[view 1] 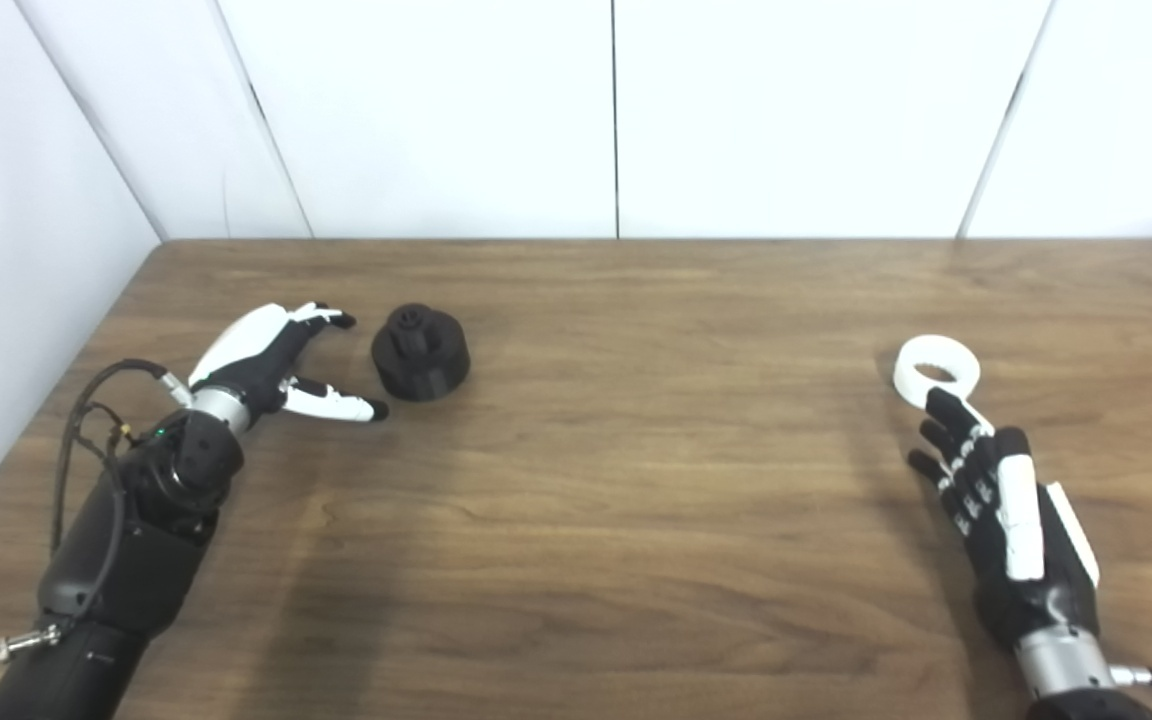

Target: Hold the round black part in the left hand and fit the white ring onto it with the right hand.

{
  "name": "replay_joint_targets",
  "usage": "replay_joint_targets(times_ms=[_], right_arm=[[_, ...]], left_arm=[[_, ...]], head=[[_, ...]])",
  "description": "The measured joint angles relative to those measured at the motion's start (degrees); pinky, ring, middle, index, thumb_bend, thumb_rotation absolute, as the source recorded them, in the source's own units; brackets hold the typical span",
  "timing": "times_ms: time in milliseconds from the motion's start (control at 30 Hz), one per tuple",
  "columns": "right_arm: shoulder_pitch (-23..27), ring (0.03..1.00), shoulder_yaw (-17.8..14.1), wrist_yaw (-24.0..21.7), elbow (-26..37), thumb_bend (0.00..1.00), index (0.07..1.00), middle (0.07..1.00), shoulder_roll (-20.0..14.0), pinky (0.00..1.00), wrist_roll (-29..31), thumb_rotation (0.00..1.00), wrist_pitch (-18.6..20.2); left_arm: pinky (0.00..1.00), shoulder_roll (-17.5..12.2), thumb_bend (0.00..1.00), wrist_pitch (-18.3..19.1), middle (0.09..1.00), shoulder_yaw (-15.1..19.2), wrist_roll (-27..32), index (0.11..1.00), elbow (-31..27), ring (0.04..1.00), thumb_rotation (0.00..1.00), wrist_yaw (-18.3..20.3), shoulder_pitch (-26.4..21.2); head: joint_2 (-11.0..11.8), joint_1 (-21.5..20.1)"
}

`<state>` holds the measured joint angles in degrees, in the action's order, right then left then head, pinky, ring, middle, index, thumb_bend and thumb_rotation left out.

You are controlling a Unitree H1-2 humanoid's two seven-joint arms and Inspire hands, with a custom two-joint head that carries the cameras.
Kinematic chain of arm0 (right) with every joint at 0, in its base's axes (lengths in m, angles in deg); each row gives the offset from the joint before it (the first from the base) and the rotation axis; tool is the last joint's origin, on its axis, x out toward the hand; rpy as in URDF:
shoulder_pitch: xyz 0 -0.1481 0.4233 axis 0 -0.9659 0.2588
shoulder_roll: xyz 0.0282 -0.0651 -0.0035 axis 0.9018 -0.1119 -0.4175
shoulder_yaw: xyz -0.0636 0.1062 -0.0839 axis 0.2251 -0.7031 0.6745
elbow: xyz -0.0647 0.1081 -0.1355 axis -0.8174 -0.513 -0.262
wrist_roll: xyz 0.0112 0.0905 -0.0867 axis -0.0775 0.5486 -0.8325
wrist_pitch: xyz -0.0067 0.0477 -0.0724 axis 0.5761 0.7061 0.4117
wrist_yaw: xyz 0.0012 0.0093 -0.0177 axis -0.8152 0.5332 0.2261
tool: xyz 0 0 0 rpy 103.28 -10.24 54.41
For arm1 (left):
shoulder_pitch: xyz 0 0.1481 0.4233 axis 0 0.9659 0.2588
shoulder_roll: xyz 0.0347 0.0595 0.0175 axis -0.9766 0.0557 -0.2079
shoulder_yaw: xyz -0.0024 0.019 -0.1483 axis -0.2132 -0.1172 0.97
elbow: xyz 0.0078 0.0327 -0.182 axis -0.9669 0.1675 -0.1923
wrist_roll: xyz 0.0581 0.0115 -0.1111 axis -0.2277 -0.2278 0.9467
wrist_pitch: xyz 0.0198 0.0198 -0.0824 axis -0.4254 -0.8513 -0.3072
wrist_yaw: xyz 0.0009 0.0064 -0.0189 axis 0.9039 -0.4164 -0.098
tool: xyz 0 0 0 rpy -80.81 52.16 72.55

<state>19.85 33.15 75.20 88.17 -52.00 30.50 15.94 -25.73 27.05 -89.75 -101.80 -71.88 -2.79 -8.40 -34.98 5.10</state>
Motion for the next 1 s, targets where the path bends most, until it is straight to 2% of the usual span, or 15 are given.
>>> replay_joint_targets(times_ms=[767,1000], right_arm=[[-0.4,0.954,-0.1,0.2,0.0,0.62,0.873,0.94,0.1,0.91,-0.9,1.0,-0.6],[-0.4,0.956,0.0,0.3,0.0,0.61,0.872,0.944,0.2,0.91,-1.1,1.0,-0.8]], left_arm=[[0.92,0.9,0.99,-0.7,0.986,-2.3,1.7,0.848,2.2,1.0,0.36,0.3,-2.1],[0.89,0.9,1.0,-0.8,0.989,-4.1,1.4,0.845,2.2,1.0,0.37,0.4,-3.6]], head=[[-0.1,-0.7],[0.0,-1.1]])
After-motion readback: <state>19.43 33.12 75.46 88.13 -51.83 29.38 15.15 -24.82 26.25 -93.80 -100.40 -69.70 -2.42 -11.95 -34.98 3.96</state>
